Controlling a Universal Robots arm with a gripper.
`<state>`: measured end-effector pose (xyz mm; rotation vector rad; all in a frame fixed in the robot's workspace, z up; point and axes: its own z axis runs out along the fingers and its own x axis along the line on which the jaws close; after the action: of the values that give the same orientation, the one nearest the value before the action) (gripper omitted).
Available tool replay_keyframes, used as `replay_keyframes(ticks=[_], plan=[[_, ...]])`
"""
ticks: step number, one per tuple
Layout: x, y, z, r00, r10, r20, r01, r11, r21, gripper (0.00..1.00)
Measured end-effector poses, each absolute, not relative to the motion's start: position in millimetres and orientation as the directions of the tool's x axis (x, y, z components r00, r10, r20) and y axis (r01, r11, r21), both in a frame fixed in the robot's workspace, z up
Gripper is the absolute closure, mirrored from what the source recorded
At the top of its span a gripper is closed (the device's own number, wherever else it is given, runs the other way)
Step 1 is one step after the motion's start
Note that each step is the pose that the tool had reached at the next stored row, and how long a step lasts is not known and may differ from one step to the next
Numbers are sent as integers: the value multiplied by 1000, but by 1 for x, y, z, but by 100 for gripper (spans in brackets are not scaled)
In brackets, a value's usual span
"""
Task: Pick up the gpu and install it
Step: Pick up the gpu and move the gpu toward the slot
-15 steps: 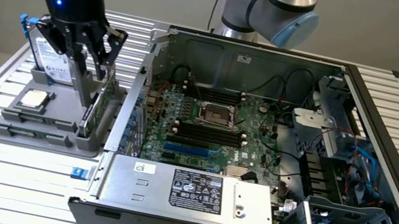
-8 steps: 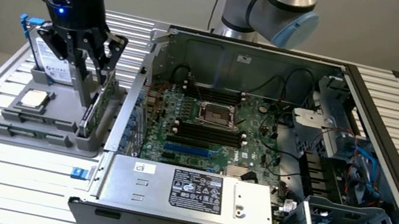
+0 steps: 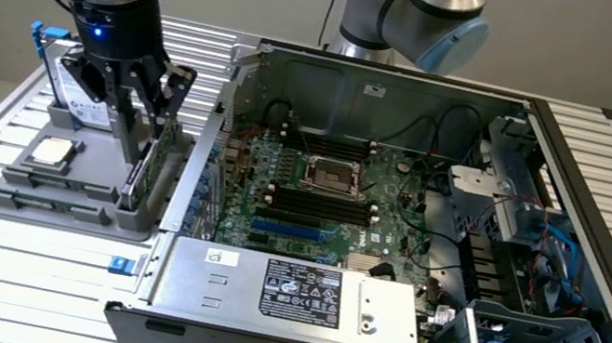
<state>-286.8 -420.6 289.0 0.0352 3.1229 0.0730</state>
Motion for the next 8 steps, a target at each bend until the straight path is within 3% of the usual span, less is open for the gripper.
replay_keyframes(ticks=[8], plan=[[-287,-421,274,-1000,17,-17,16,999,47,58]])
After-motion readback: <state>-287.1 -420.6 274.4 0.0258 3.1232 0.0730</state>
